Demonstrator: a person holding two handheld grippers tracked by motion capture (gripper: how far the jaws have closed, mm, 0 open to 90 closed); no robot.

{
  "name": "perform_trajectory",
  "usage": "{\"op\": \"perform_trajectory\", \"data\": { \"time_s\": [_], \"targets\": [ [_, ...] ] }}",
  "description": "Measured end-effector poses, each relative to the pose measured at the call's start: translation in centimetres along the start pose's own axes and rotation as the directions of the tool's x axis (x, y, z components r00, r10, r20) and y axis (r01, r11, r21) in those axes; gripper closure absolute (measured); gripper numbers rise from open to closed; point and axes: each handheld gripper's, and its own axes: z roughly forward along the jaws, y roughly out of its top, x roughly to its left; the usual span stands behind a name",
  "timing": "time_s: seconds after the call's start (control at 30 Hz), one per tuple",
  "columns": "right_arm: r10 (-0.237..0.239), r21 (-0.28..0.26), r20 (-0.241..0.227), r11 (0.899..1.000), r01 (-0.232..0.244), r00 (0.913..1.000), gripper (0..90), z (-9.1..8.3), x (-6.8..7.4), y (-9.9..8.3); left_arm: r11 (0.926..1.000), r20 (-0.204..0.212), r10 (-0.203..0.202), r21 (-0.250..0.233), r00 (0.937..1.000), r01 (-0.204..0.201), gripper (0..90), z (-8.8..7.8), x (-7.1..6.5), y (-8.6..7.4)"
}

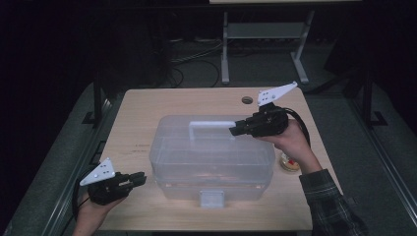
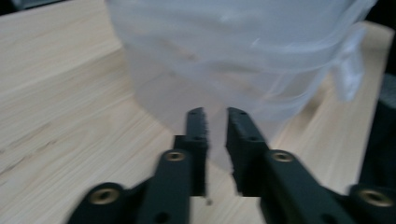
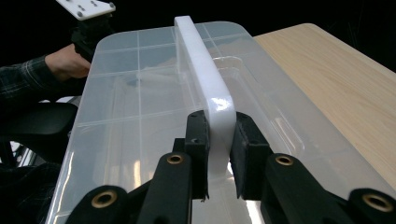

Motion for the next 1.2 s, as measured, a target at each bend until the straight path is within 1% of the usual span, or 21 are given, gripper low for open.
{"op": "perform_trajectory", "data": {
  "time_s": [0.03,0.07,0.1,0.13,0.17,0.2,0.3,0.57,0.8,1.13,1.2],
  "targets": [
    [0.004,0.0,0.001,1.0,-0.004,1.0,77.6,0.0,0.0,0.0,0.9999,0.021,0.001,-0.014,0.9998,-0.001,89.7,-0.2,-0.3,0.2],
    [0.004,0.001,0.001,1.0,-0.004,1.0,77.6,0.0,0.0,0.0,0.9999,0.021,0.001,-0.014,0.9998,-0.001,89.8,-0.2,-0.3,0.2],
    [0.004,0.002,-0.001,1.0,-0.004,1.0,77.6,0.0,0.0,0.1,0.9999,0.037,0.007,-0.012,0.9993,-0.007,89.8,-0.2,-0.6,0.4],
    [0.004,0.002,-0.001,1.0,-0.004,1.0,77.6,0.0,0.0,0.1,0.9999,0.037,0.007,-0.012,0.9993,-0.007,89.9,-0.2,-0.6,0.4],
    [0.008,0.002,-0.003,1.0,-0.008,1.0,77.7,0.0,-0.1,0.1,0.9999,0.052,0.008,-0.011,0.9986,-0.008,89.8,-0.1,-0.9,0.5],
    [0.008,0.002,-0.003,1.0,-0.008,1.0,77.7,0.0,-0.1,0.1,0.9999,0.052,0.008,-0.011,0.9986,-0.008,89.9,-0.1,-0.9,0.5],
    [0.014,0.002,-0.006,1.0,-0.014,0.9999,77.7,-0.1,-0.3,0.2,0.9998,0.078,0.014,-0.014,0.9968,-0.013,89.8,0.4,-1.5,0.7],
    [0.027,-0.001,-0.012,1.0,-0.027,0.9996,77.7,-0.1,-0.5,0.4,0.9991,0.109,0.024,-0.037,0.9937,-0.02,89.8,0.9,-2.1,1.2],
    [0.034,-0.002,-0.016,0.999,-0.034,0.9993,77.6,-0.1,-0.7,0.5,0.9982,0.121,0.019,-0.059,0.9925,-0.012,89.9,1.2,-2.2,1.4],
    [0.033,-0.002,-0.019,0.999,-0.033,0.9993,77.6,-0.2,-0.7,0.5,0.9971,0.114,0.02,-0.076,0.9933,-0.011,89.9,1.2,-2.2,1.5],
    [0.024,-0.003,-0.013,1.0,-0.024,0.9996,77.4,-0.2,-0.7,0.6,0.9967,0.113,0.02,-0.08,0.9934,-0.011,89.8,1.1,-2.2,1.5]
  ]
}}
